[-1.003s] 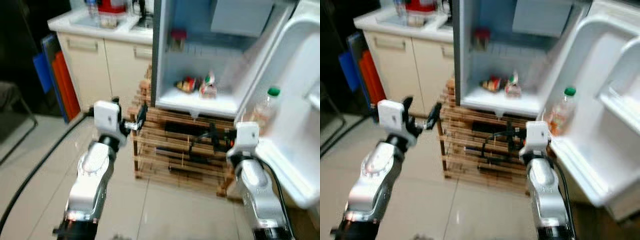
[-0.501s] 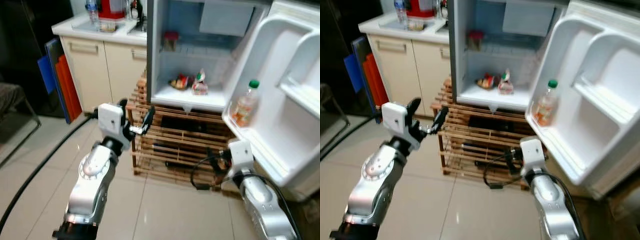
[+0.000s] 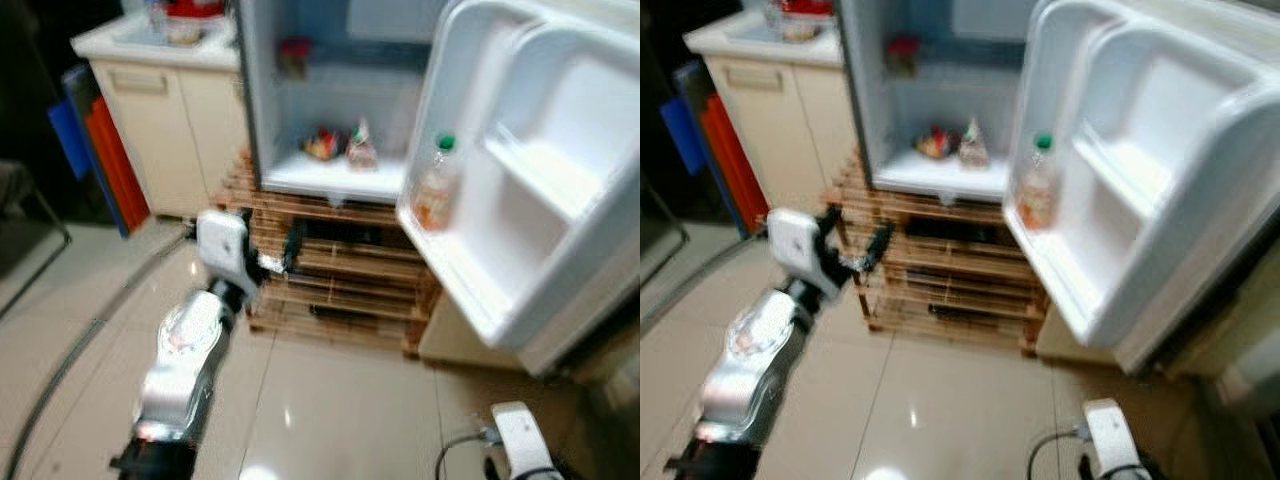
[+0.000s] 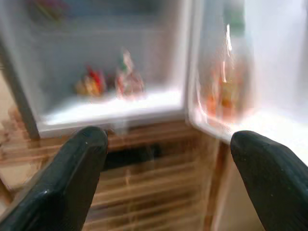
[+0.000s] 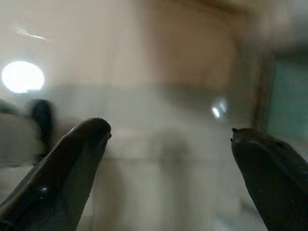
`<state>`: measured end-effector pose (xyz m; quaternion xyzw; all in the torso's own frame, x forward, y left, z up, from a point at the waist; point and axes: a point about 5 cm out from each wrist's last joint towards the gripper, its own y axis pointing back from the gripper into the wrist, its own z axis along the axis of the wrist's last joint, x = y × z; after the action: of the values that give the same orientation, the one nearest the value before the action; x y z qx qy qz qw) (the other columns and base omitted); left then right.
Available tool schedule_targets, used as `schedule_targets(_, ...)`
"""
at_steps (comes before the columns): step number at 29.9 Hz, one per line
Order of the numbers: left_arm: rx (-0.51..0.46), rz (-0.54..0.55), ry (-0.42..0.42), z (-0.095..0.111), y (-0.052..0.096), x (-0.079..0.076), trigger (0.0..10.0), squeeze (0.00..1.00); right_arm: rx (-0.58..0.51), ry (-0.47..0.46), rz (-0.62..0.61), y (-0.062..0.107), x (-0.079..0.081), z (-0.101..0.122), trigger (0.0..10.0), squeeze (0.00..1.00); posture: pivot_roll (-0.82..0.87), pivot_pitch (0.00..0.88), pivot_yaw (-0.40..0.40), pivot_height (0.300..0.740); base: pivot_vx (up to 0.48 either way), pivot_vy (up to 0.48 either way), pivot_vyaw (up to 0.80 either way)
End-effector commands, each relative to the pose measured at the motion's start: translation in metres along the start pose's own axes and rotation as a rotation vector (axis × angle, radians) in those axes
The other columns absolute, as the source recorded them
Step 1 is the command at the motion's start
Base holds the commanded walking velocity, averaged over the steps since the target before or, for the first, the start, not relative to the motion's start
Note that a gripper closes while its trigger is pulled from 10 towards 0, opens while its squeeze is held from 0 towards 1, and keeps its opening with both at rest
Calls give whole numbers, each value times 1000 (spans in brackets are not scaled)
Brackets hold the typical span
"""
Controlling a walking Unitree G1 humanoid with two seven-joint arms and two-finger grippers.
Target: Restocking fridge
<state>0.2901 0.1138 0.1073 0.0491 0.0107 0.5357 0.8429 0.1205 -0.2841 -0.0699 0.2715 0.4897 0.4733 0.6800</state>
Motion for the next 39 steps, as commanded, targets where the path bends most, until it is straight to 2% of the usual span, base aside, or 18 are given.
schedule_targets(1, 226, 51, -66, -35, 7, 16, 10000, 0, -41, -60, -80, -3, -15, 14, 10000, 0, -194, 0, 25, 740, 0, 0, 0)
schedule_targets(4, 458, 37, -110, -68, 17, 21, 10000, 0, -89, -113, -238, -4, -57, 31, 10000, 0, -194, 0, 26, 740, 0, 0, 0)
schedule_targets(6, 476, -22, -135, -74, 20, 15, 10000, 0, -167, -218, -440, 5, -104, 54, 10000, 0, -192, 0, 30, 740, 0, 0, 0)
schedule_targets(8, 486, -40, -155, -76, 21, 14, 10000, 0, -192, -245, -483, 8, -113, 61, 10000, 0, -190, 0, 33, 740, 0, 0, 0)
schedule_targets(10, 533, -178, -339, -93, 28, 10, 10000, 0, -286, -315, -539, 18, -128, 83, 10000, 0, -187, 0, 36, 740, 0, 0, 0)
schedule_targets(11, 533, -178, -339, -93, 28, 10, 10000, 0, -286, -315, -539, 18, -128, 83, 10000, 0, -187, 0, 36, 740, 0, 0, 0)
schedule_targets(12, 672, -249, -557, -120, 42, 19, 10000, 0, -438, -339, -593, 32, -139, 116, 10000, 0, -187, 0, 39, 740, 0, 0, 0)
schedule_targets(13, 721, -255, -603, -129, 48, 23, 10000, 0, -507, -352, -603, 39, -141, 131, 10000, 0, -187, 0, 39, 740, 0, 0, 0)
schedule_targets(19, 778, -270, -626, -144, 54, 22, 10000, 0, -939, -384, -350, 82, -108, 213, 10000, 0, -179, 0, 37, 740, 0, 0, 0)
schedule_targets(22, 805, -297, -669, -151, 58, 22, 10000, 0, -1037, -367, -225, 98, -95, 231, 10000, 0, -180, 0, 38, 740, 0, 0, 0)
schedule_targets(25, 823, -338, -813, -162, 62, 22, 10000, 0, -1095, -356, -89, 112, -81, 245, 10000, 0, -181, 0, 40, 740, 0, 0, 0)
schedule_targets(27, 865, -398, -989, -173, 70, 20, 10000, 0, -1115, -191, 297, 138, -36, 255, 10000, 0, -184, 0, 48, 740, 0, 0, 0)
schedule_targets(29, 900, -441, -1046, -181, 75, 15, 10000, 0, -1108, -72, 576, 161, -5, 251, 10000, 0, -187, 0, 51, 740, 0, 0, 0)
schedule_targets(31, 900, -441, -1046, -181, 75, 15, 10000, 0, -1108, -72, 576, 161, -5, 251, 10000, 0, -187, 0, 51, 740, 0, 0, 0)
schedule_targets(33, 938, -505, -1055, -190, 80, -1, 10000, 0, -1142, 9, 963, 209, 19, 240, 10000, 0, -192, 0, 54, 740, 0, 0, 0)
schedule_targets(35, 958, -553, -1036, -197, 82, -21, 10000, 0, -1158, 36, 1207, 238, 24, 230, 10000, 0, -195, 0, 53, 740, 0, 0, 0)
schedule_targets(37, 958, -562, -1020, -199, 81, -30, 10000, 0, -1154, 1, 1214, 236, 20, 231, 10000, 0, -196, 0, 53, 740, 0, 0, 0)
schedule_targets(39, 911, -534, -931, -195, 71, -47, 10000, 0, -1106, -45, 1100, 212, 14, 236, 10000, 0, -193, 0, 51, 740, 0, 0, 0)
